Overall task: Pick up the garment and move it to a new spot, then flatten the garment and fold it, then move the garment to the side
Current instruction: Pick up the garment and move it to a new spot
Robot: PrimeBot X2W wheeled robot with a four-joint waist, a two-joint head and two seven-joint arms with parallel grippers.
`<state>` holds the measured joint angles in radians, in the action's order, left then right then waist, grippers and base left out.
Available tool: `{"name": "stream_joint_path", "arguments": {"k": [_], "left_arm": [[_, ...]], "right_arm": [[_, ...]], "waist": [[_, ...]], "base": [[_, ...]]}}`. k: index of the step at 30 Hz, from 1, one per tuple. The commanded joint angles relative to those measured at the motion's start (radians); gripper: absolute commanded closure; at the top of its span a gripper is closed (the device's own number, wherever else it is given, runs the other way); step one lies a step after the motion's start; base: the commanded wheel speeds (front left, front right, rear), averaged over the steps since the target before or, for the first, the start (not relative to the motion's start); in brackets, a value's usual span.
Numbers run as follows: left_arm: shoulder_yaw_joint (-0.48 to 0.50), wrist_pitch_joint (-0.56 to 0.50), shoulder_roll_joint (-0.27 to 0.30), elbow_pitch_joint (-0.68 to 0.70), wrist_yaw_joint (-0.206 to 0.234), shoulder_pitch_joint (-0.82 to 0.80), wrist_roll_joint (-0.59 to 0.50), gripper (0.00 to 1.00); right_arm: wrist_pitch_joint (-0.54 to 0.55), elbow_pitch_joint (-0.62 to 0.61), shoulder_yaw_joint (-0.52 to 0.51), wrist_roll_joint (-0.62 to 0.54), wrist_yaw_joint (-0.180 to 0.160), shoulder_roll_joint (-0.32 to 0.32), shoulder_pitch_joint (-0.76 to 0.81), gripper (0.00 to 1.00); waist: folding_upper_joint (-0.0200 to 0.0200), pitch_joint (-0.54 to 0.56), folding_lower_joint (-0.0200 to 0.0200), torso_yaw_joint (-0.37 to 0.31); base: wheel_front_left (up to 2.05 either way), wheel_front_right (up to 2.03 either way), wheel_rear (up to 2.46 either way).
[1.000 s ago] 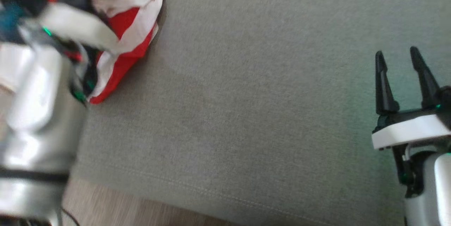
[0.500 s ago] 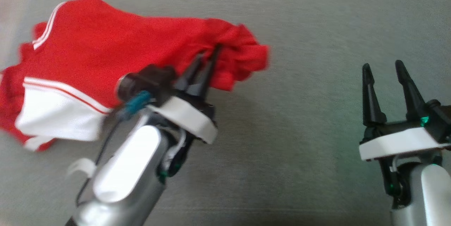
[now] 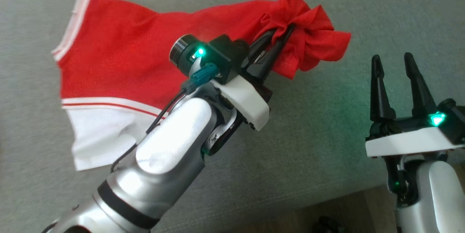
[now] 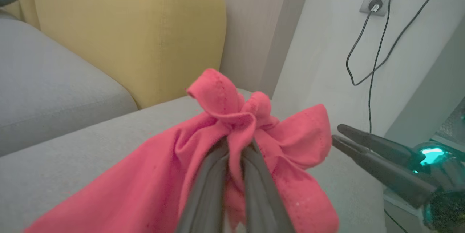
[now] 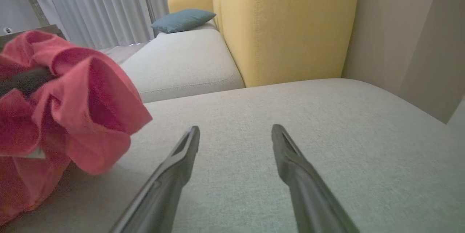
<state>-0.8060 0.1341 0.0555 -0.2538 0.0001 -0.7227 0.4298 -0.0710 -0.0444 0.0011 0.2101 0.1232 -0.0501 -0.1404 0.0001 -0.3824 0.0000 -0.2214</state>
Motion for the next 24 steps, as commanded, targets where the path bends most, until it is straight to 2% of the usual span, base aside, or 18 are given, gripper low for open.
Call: {"name": "stream_joint_path", "arguments": {"k": [1, 8, 9, 10, 11, 16, 20, 24], "left_arm": [[0.014, 0.005, -0.001, 0.011, 0.002, -0.042, 0.002, 1.00], [-0.057, -0.064, -0.004, -0.160, -0.012, -0.062, 0.033, 1.00], [-0.068, -0.069, -0.004, -0.177, -0.018, -0.064, 0.032, 0.70], [-0.082, -0.072, -0.004, -0.190, -0.026, -0.066, 0.027, 0.03], [-0.095, -0.069, -0.005, -0.199, -0.033, -0.068, 0.020, 0.00], [-0.128, -0.006, 0.005, -0.191, -0.036, -0.043, -0.008, 0.00], [-0.098, 0.070, 0.047, -0.122, 0.005, 0.014, -0.006, 0.00], [-0.027, 0.106, 0.090, -0.060, 0.071, 0.064, 0.010, 0.00]], "right_arm": [[-0.013, -0.027, 0.026, 0.006, 0.008, 0.000, -0.035, 0.00], [-0.037, 0.006, 0.036, 0.017, 0.008, 0.000, -0.059, 0.00], [-0.038, 0.011, 0.037, 0.016, 0.008, 0.000, -0.063, 0.00], [-0.039, 0.017, 0.038, 0.015, 0.008, 0.000, -0.066, 0.00], [-0.040, 0.021, 0.038, 0.013, 0.008, 0.000, -0.068, 0.00], [-0.034, 0.040, 0.037, -0.005, 0.008, 0.000, -0.069, 0.00], [-0.017, 0.040, 0.029, -0.022, 0.008, 0.000, -0.055, 0.00], [0.004, 0.029, 0.021, -0.037, 0.008, 0.000, -0.045, 0.00]], "waist": [[-0.0001, -0.056, 0.0000, -0.047], [-0.0001, -0.089, 0.0000, -0.033], [-0.0001, -0.089, 0.0000, -0.027], [-0.0001, -0.087, 0.0000, -0.021], [-0.0001, -0.083, 0.0000, -0.012], [-0.0001, -0.038, 0.0000, 0.040], [-0.0001, 0.017, 0.0000, 0.106], [-0.0001, 0.047, 0.0000, 0.155]], "base": [[0.00, 0.00, 0.00], [0.00, 0.00, 0.00], [0.00, 0.00, 0.00], [0.00, 0.00, 0.00], [0.00, 0.00, 0.00], [0.00, 0.00, 0.00], [0.00, 0.00, 0.00], [0.00, 0.00, 0.00]]}}
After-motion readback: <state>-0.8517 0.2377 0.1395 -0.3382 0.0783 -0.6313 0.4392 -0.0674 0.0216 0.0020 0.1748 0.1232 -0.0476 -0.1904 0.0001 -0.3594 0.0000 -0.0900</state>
